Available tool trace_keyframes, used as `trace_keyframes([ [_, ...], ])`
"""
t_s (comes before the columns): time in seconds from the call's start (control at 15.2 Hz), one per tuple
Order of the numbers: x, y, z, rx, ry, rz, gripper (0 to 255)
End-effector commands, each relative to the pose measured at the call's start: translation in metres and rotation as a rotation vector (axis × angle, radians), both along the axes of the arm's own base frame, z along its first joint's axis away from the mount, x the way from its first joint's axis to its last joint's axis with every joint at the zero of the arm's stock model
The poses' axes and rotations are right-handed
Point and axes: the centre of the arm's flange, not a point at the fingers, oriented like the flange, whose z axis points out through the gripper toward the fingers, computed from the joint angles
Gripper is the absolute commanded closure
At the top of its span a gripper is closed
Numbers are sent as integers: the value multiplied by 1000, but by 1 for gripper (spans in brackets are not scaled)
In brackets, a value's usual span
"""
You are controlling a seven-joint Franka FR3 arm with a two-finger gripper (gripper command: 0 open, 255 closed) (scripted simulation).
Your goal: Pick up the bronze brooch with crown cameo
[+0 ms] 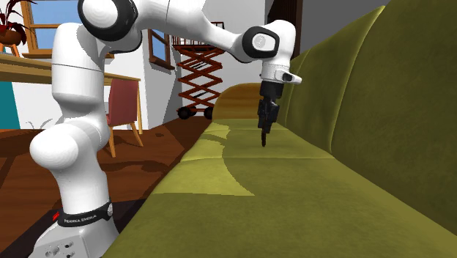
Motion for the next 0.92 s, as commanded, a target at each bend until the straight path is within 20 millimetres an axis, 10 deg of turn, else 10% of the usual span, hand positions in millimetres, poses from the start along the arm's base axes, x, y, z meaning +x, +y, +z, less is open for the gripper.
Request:
trace_keyframes([
  [0.0,0,0,-2,0,1,0,255],
  [0.86,0,0,25,0,1,0,255],
])
